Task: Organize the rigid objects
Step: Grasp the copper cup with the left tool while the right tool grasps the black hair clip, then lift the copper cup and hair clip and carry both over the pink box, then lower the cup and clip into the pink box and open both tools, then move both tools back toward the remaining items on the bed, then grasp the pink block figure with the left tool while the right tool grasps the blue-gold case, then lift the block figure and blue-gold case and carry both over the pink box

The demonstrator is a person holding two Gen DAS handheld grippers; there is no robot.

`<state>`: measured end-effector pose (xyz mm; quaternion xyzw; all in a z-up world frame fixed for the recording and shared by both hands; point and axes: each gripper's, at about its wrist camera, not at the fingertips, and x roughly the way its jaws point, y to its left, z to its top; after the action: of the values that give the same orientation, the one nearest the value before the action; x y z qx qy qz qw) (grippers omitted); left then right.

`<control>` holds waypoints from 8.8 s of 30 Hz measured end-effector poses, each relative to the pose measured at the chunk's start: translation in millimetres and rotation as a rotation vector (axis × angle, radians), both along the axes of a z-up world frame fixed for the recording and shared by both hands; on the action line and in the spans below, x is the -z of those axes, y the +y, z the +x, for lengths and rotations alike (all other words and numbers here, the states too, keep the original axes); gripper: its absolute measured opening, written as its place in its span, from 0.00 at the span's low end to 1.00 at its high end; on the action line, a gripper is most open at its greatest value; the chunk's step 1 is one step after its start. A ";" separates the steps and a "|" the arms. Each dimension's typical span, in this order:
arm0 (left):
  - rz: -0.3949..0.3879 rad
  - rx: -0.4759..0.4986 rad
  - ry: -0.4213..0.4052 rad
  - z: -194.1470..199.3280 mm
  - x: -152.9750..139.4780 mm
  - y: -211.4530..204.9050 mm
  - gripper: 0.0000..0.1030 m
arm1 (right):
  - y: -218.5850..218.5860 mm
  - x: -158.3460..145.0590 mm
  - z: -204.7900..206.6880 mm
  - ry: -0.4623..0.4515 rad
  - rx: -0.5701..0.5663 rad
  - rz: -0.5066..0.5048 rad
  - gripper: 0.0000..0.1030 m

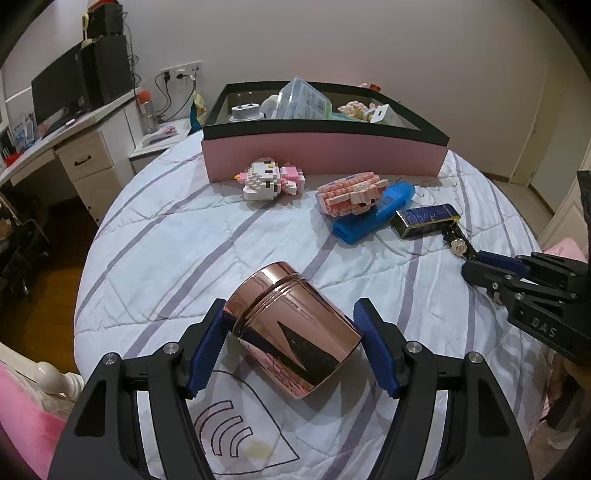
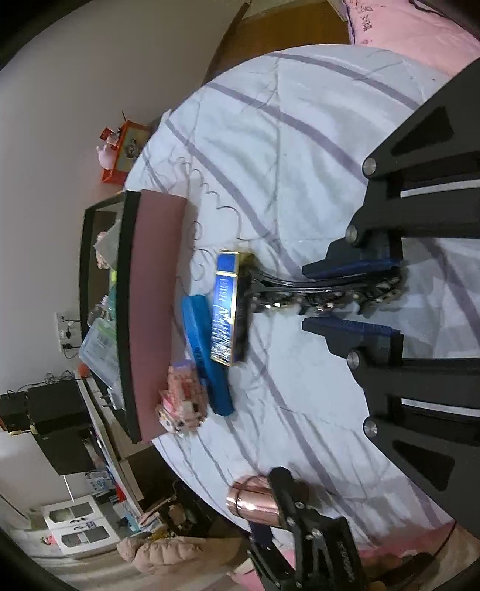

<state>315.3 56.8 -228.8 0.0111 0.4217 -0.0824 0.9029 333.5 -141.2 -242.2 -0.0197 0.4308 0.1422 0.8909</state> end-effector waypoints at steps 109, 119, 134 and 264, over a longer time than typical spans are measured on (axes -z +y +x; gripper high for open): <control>0.001 -0.086 -0.418 96.7 -108.0 -13.3 1.00 | 25.2 -91.7 112.0 -0.341 0.026 0.001 0.81; -0.009 -0.133 -0.569 -18.4 -129.1 -10.2 1.00 | 13.7 -121.9 6.8 -0.484 0.095 -0.003 1.00; 0.035 -0.138 -0.620 -107.2 -117.3 -15.6 1.00 | 6.2 -112.7 -92.1 -0.522 0.131 0.008 1.00; 0.033 -0.116 -0.551 -68.8 -101.0 -30.8 0.54 | 13.7 -88.7 -61.4 -0.421 0.064 0.036 0.82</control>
<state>246.5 25.9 -127.8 0.0238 0.1617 -0.0178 0.9864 272.1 -127.5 -153.5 -0.0192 0.2329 0.1143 0.9656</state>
